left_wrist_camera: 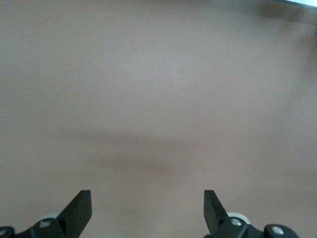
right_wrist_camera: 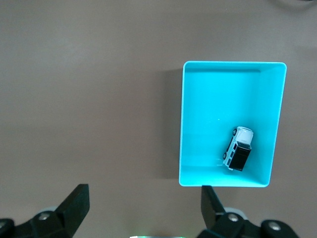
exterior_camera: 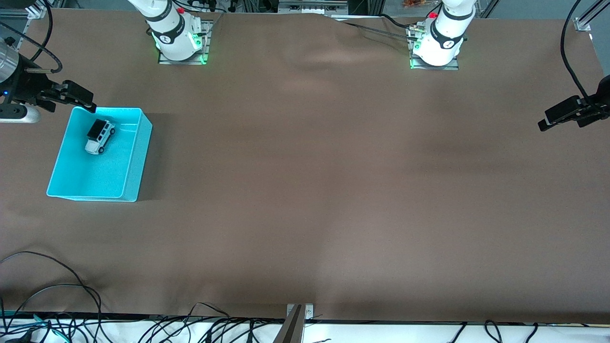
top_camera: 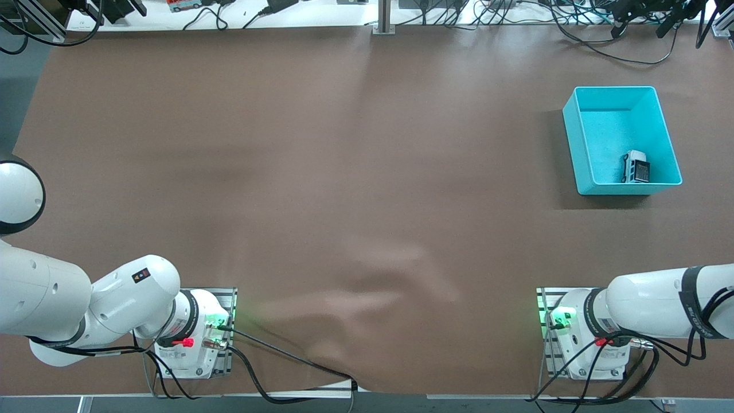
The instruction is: Wind and store white jeep toy
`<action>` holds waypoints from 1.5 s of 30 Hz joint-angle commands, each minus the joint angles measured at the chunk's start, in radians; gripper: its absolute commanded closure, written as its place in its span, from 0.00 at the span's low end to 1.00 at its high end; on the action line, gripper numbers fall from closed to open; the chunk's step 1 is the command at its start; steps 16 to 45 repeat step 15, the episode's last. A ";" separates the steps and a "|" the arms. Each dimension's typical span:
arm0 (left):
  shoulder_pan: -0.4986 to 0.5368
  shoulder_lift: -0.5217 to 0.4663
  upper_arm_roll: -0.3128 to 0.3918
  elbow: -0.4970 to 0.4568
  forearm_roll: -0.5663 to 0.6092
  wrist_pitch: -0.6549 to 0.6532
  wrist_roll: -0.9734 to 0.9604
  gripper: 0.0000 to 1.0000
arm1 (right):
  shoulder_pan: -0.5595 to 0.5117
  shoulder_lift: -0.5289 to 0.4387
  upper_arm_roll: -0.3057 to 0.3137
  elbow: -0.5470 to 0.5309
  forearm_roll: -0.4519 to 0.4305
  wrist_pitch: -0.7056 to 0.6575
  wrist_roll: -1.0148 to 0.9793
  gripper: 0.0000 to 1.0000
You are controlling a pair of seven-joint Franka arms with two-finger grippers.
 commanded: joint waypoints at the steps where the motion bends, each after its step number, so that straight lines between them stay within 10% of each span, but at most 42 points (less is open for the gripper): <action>1: 0.005 -0.020 0.000 -0.009 -0.029 0.004 0.015 0.00 | 0.002 -0.014 0.003 -0.009 -0.007 -0.011 -0.010 0.00; 45: 0.009 -0.039 0.002 -0.024 -0.011 0.006 0.029 0.00 | 0.004 -0.012 0.006 -0.006 -0.007 -0.009 0.001 0.00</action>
